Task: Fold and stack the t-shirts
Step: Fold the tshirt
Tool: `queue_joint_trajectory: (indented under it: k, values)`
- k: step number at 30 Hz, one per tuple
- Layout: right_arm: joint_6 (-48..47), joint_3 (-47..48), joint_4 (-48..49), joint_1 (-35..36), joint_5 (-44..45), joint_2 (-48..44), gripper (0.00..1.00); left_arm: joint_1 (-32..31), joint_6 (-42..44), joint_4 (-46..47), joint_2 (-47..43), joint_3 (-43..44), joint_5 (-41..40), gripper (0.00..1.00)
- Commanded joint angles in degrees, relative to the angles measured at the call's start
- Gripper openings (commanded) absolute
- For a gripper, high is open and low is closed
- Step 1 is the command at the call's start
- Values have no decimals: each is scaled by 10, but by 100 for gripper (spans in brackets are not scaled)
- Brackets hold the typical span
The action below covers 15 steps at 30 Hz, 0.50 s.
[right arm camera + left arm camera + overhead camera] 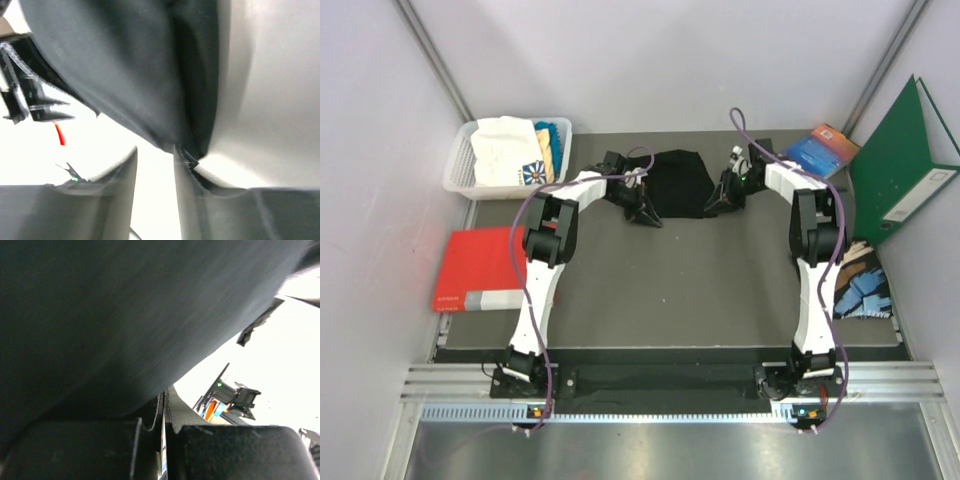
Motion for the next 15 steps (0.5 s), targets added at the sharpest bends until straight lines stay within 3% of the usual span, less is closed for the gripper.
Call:
queue_joint_trajectory:
  k: [1, 3, 5, 8, 15]
  values:
    - [-8, -17, 59, -26, 11, -86, 50, 14, 66, -107, -50, 0, -106, 0]
    - [13, -24, 78, -36, 7, -88, 68, 14, 70, -113, -75, 0, -120, 0]
    - [15, -16, 77, -43, 6, -77, 76, 14, 76, -117, -98, 3, -135, 0]
    - [1, 1, 54, -51, 27, -77, 97, 12, 93, -124, -119, 8, -149, 0]
    - [-29, 77, -5, -59, 58, -47, 100, -3, 115, -127, -136, 25, -126, 5]
